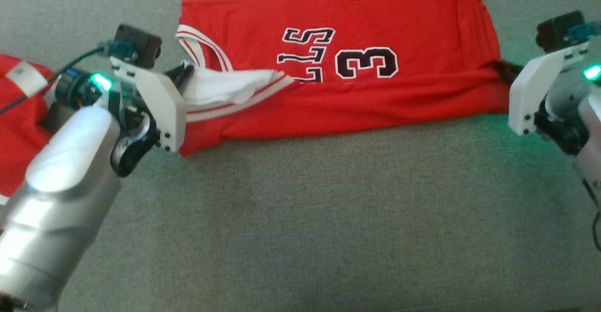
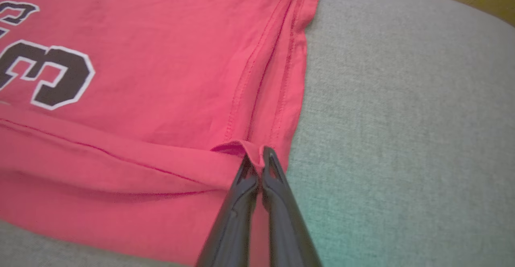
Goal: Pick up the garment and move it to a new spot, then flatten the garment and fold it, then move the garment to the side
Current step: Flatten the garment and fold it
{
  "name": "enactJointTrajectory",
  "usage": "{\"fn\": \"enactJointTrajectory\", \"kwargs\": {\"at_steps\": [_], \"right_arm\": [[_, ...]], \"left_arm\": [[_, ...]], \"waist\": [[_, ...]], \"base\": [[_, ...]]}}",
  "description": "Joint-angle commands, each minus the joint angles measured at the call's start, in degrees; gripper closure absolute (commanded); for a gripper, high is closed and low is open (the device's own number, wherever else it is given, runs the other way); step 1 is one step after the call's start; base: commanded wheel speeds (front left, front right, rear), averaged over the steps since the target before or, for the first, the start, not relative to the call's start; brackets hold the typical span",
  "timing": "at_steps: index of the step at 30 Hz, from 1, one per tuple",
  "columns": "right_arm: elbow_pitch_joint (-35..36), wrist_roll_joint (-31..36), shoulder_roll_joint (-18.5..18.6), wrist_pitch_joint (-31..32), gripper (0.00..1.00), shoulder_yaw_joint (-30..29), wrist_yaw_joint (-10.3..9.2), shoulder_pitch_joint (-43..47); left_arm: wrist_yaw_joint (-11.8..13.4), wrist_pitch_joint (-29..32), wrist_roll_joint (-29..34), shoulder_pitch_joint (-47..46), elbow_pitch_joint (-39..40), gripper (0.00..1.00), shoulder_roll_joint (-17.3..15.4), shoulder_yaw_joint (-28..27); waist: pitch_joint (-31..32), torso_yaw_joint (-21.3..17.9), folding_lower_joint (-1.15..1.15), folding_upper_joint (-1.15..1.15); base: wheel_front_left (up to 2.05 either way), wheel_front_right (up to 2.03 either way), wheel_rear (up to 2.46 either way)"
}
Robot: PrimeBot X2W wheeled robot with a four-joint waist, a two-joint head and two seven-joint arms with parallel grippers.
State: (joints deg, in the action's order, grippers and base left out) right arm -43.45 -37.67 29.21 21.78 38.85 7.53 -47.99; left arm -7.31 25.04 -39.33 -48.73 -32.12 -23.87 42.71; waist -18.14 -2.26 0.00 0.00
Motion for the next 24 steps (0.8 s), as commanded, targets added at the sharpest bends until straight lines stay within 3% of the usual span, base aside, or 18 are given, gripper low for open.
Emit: {"fn": "enactJointTrajectory", "kwargs": {"at_steps": [1, 2, 3, 6, 11, 12, 19, 24], "right_arm": [[-0.68, 1.15, 0.22, -1.92, 1.00, -0.20, -0.04, -2.42], [-1.75, 1.68, -0.17, -2.91, 0.00, -0.49, -0.04, -3.15], [-2.80, 1.90, -0.73, -3.39, 0.00, -0.59, -0.04, -3.68], [-5.31, 2.88, -1.96, -7.14, 0.00, -1.66, -0.04, -5.52], [-7.78, 4.13, -3.52, -16.65, 0.00, -4.13, -0.04, -7.20], [-7.78, 4.13, -3.52, -16.65, 0.00, -4.13, -0.04, -7.20], [-6.50, 6.41, -4.95, -33.83, 0.00, -9.58, -0.04, -5.22], [-1.65, 10.94, -6.25, -36.64, 0.00, -16.36, -0.04, 0.18]], "left_arm": [[-0.14, -1.50, 0.74, -4.80, -0.05, 0.79, -1.27, -1.37], [-0.15, -2.14, 1.12, -5.58, -0.87, 0.11, -0.96, -0.98], [-0.15, -2.78, 1.37, -6.21, -1.67, 0.00, -0.57, -0.66], [0.22, -6.53, 2.28, -7.84, -4.06, 0.00, 0.47, -0.94], [4.03, -18.46, 3.55, -9.44, -6.90, 0.00, 2.12, -4.03], [4.03, -18.46, 3.55, -9.44, -6.90, 0.00, 2.12, -4.03], [6.32, -36.49, 0.68, -6.00, -6.10, 0.00, 5.07, -10.21], [8.32, -39.89, 0.26, 0.88, -0.56, 0.00, 6.83, -14.32]], "waist": [[-0.89, -0.20, 0.00, 0.00], [-1.10, -0.21, 0.00, 0.00], [-1.22, -0.20, 0.00, 0.00], [-1.30, -0.24, 0.00, 0.00], [0.08, -0.06, 0.00, 0.00], [0.08, -0.06, 0.00, 0.00], [4.67, 0.33, 0.00, 0.00], [8.23, 0.61, 0.00, 0.00]], "base": [[0.00, 0.00, 0.00], [0.00, 0.00, 0.00], [0.00, 0.00, 0.00], [0.00, 0.00, 0.00], [0.00, 0.00, 0.00], [0.00, 0.00, 0.00], [0.00, 0.00, 0.00], [0.00, 0.00, 0.00]]}}
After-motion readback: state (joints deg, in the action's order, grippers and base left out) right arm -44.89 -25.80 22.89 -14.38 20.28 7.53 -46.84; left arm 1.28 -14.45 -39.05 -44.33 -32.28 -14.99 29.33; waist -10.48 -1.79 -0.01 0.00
